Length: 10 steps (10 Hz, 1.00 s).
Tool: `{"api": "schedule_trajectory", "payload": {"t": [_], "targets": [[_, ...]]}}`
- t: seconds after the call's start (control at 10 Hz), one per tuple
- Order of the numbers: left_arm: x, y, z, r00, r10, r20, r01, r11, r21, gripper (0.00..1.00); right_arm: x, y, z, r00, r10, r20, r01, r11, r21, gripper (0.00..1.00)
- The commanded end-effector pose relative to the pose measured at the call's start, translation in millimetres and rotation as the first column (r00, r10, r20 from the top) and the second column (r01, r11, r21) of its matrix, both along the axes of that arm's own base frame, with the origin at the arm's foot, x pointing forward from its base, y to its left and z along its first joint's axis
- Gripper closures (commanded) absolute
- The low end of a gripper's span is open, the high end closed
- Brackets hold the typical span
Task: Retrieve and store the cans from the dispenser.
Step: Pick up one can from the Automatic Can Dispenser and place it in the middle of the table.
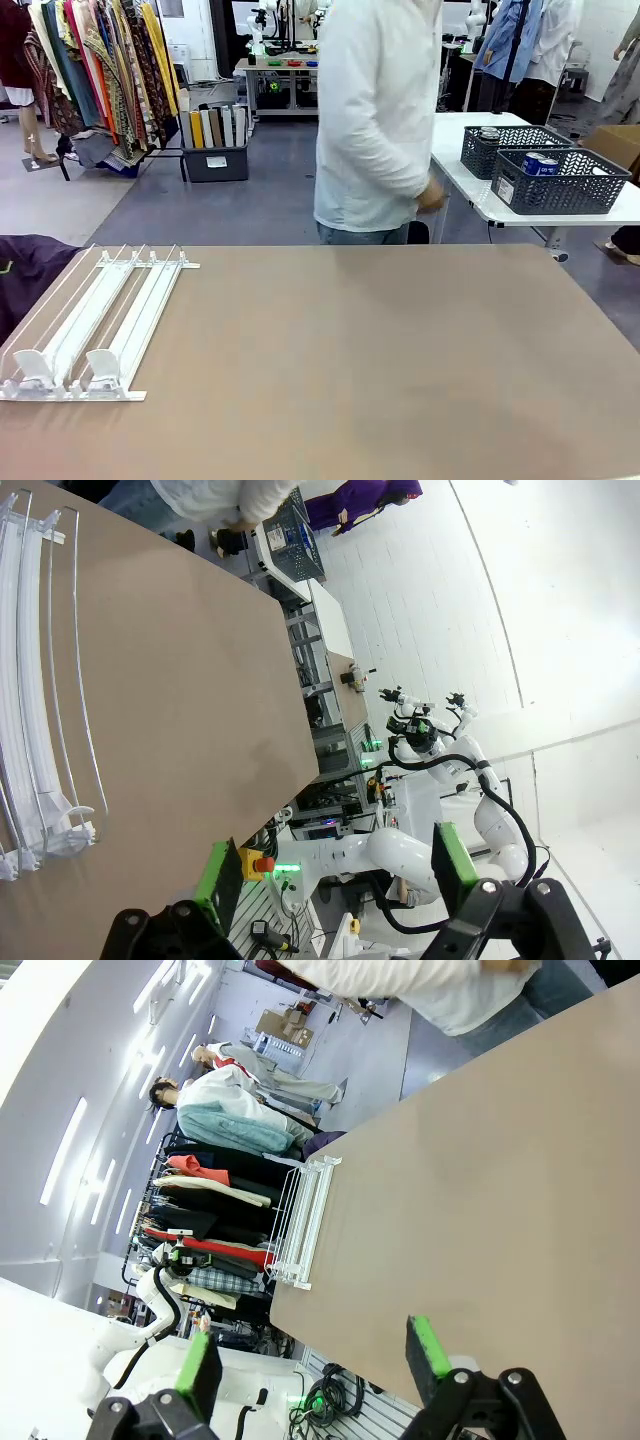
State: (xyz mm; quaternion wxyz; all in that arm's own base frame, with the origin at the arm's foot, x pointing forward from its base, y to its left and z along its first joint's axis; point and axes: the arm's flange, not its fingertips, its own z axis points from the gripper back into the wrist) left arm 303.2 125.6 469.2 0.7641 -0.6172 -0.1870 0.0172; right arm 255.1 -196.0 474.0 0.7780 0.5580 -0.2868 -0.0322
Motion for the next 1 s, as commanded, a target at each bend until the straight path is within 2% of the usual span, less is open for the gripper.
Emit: {"api": "schedule_trajectory", "payload": {"t": [0.0,0.9], "targets": [[0.8,-2.0,1.8,1.000,0.006,0.014,-0.006,1.000,-0.020,0.00,3.1,0.6,2.6,0.999,-0.004,0.035,0.004,1.000,0.014,0.00],[0.8,-2.0,1.8,1.000,0.006,0.014,-0.006,1.000,-0.020,0.00,3.1,0.6,2.6,0.999,-0.004,0.035,0.004,1.000,0.014,0.00]]}}
